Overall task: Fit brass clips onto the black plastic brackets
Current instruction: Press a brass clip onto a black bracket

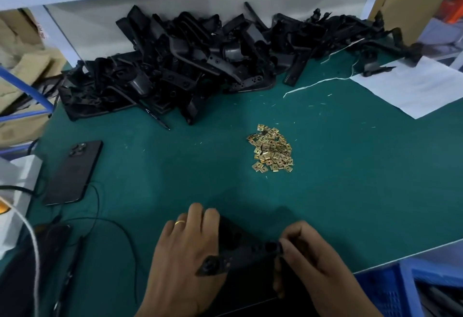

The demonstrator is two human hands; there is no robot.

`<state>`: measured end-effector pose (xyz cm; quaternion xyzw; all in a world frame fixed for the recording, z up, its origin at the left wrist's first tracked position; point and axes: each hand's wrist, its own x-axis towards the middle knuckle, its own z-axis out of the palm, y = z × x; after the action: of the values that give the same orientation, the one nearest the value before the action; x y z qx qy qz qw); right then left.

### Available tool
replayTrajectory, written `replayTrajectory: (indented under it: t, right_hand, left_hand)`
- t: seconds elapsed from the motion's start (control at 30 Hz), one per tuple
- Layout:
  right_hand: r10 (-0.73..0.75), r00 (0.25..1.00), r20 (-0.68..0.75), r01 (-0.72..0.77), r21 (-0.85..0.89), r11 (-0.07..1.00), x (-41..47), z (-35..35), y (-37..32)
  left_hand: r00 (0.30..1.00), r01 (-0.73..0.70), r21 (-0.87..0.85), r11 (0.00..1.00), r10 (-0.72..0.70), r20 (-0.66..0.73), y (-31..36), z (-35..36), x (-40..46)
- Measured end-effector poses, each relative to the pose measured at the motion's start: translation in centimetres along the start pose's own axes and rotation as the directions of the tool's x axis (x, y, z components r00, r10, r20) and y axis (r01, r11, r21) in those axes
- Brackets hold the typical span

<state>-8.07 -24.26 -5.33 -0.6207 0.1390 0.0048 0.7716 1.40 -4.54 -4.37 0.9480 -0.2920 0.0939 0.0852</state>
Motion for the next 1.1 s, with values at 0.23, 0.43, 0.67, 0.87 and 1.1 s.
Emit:
replayTrajectory:
  t: [0.23,0.43,0.67,0.87,1.1]
  right_hand:
    - [-0.058,0.992,-0.112,0.068,0.09,0.994,2.7,0.2,0.1]
    - [-0.083,0.982,-0.171,0.122,0.233,0.965,7.6,0.9,0.1]
    - [-0.147,0.974,-0.17,0.185,0.234,0.954,10.7,1.2,-0.1]
    - [-0.167,0.939,-0.302,0.245,0.243,0.938,10.5,1.0,0.4]
    - [-0.194,0.923,-0.333,0.25,0.136,0.959,10.5,1.6,0.6]
  left_hand:
    - [0.996,-0.081,0.04,0.996,0.082,-0.028,0.1,1.9,2.2]
    - [0.999,-0.037,0.013,0.999,0.037,-0.003,-0.7,3.5,5.9]
    - [0.995,-0.082,-0.124,0.989,0.089,0.051,-2.3,4.4,6.7]
    - [0.997,-0.055,-0.295,0.954,0.039,-0.06,-2.9,4.7,6.6]
    - [0.992,-0.108,-0.383,0.917,0.076,-0.097,-3.7,4.8,6.8]
